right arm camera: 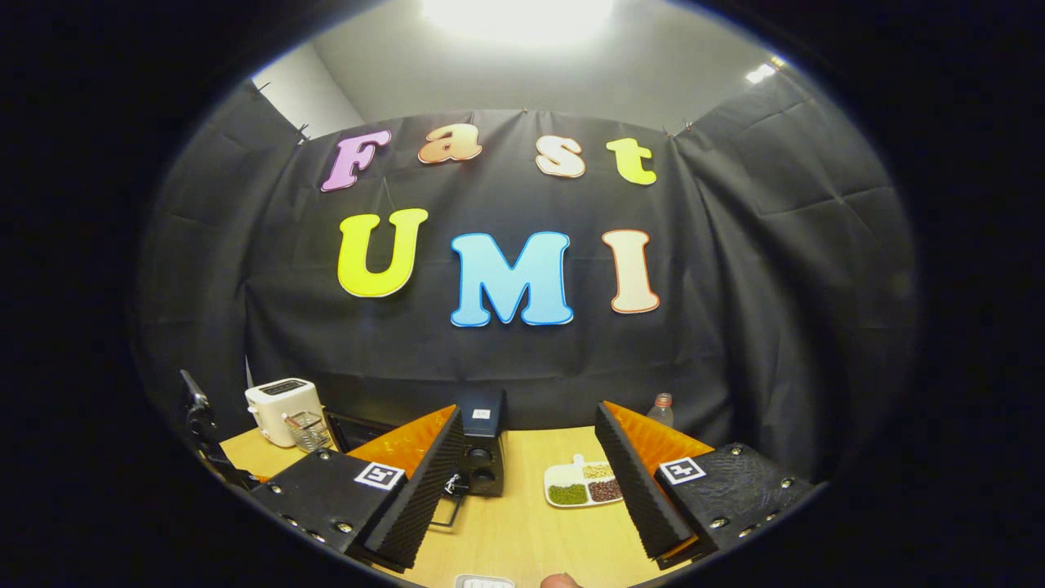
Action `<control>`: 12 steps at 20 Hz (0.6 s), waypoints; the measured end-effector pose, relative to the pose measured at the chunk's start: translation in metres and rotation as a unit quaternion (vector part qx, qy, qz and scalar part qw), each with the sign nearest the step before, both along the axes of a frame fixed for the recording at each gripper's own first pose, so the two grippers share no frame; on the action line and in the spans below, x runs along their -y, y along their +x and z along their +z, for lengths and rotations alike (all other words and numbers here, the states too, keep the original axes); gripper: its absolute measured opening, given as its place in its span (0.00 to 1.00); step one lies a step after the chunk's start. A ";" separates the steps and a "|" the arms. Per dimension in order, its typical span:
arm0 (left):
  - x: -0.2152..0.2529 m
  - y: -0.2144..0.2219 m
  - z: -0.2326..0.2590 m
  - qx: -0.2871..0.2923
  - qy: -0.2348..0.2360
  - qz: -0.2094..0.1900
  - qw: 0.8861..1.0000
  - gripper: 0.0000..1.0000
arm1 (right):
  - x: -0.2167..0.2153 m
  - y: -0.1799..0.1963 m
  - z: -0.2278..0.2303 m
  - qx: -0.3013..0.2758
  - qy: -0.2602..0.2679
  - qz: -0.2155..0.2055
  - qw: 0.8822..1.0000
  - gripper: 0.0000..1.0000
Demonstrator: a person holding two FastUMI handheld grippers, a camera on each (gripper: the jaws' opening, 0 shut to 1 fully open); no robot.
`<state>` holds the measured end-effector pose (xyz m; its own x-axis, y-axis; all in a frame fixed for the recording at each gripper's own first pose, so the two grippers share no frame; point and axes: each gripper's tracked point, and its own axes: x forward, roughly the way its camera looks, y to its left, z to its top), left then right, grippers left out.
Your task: Open the electric oven with the left hand, put the food in, and close the electric oven.
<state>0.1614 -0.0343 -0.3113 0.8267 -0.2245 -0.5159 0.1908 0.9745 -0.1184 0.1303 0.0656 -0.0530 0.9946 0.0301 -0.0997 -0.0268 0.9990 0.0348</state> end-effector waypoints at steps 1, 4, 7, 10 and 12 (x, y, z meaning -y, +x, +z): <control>0.003 0.000 -0.011 -0.017 0.003 -0.002 1.000 0.99 | 0.005 -0.002 0.001 0.001 -0.006 -0.006 1.000 0.98; 0.015 0.000 -0.042 -0.070 -0.002 -0.009 0.998 0.99 | 0.022 -0.007 -0.002 -0.006 -0.010 -0.026 1.000 0.98; 0.024 0.002 -0.064 -0.109 0.000 -0.016 0.994 0.95 | 0.038 -0.012 -0.007 -0.013 -0.015 -0.047 0.999 0.98; 0.030 0.010 -0.083 -0.140 0.012 -0.028 0.990 0.95 | 0.051 -0.015 -0.009 -0.019 -0.018 -0.065 0.998 0.98; 0.034 0.017 -0.093 -0.153 0.017 -0.034 0.987 0.97 | 0.059 -0.016 -0.010 -0.022 -0.021 -0.076 0.997 0.98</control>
